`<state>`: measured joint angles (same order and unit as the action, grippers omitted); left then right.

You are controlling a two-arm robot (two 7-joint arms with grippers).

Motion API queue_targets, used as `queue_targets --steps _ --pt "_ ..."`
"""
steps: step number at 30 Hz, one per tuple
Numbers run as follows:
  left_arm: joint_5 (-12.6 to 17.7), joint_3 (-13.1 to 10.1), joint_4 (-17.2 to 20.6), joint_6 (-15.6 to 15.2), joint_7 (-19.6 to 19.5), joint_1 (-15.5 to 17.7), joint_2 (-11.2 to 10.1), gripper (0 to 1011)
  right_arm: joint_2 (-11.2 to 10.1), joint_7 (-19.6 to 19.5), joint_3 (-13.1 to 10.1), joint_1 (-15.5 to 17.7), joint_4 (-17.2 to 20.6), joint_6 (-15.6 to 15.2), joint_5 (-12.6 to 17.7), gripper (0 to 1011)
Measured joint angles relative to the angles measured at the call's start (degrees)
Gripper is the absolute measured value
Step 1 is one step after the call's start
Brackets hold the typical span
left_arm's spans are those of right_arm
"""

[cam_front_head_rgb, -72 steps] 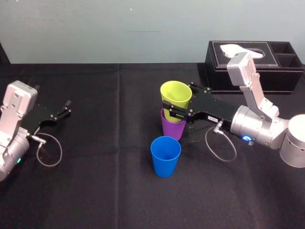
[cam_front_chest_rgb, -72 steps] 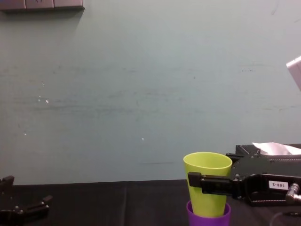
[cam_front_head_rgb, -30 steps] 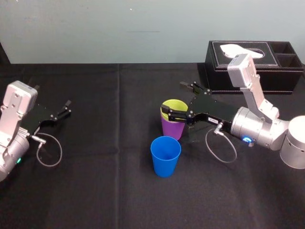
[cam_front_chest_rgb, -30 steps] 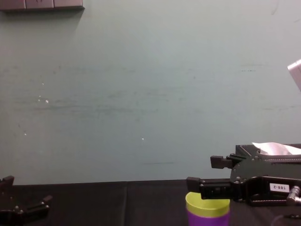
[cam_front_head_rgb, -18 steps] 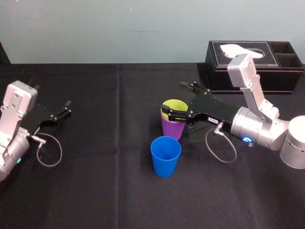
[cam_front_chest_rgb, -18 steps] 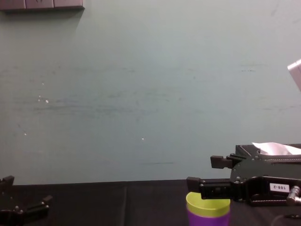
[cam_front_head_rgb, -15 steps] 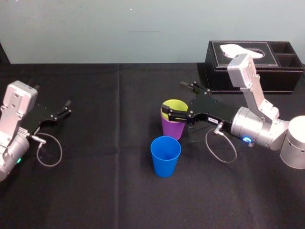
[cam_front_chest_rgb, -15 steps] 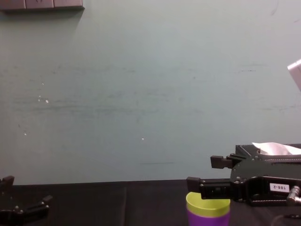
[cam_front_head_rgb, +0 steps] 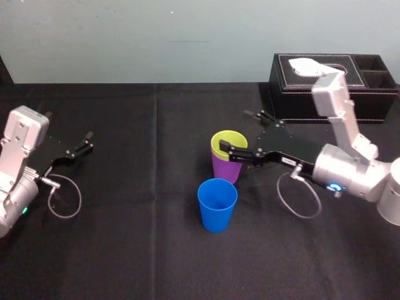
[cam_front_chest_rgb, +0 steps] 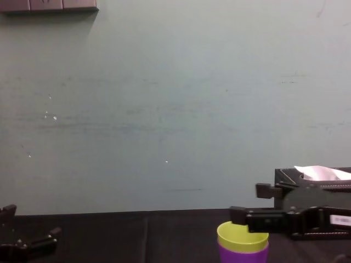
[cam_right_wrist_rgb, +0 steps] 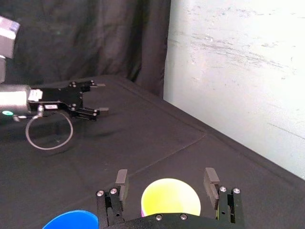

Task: Stack the three plastic cups sequentially using one hand.

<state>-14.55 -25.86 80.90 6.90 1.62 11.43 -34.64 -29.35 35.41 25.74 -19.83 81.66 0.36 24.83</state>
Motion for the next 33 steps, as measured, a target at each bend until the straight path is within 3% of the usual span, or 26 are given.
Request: queue_targets --steps 6,10,18,24,33 --pt "0.0 0.0 0.0 0.0 0.0 0.0 0.0 1011 -3.0 2.6 -2.1 2.6 1.9 0.7 4.1 1002" --pt "0.0 0.0 0.0 0.0 0.0 0.0 0.0 1011 -6.1 5.0 -3.5 5.3 3.7 2.2 7.2 1002" --pt "0.0 0.0 0.0 0.0 0.0 0.0 0.0 1012 -10.6 7.3 -3.3 9.3 6.2 4.8 7.9 1003" --pt "0.0 0.0 0.0 0.0 0.0 0.0 0.0 1011 -11.4 7.3 -1.6 10.3 6.4 5.6 5.7 1002" --pt "0.0 0.0 0.0 0.0 0.0 0.0 0.0 1011 -10.0 7.0 1.0 9.4 4.2 5.2 3.2 1003"
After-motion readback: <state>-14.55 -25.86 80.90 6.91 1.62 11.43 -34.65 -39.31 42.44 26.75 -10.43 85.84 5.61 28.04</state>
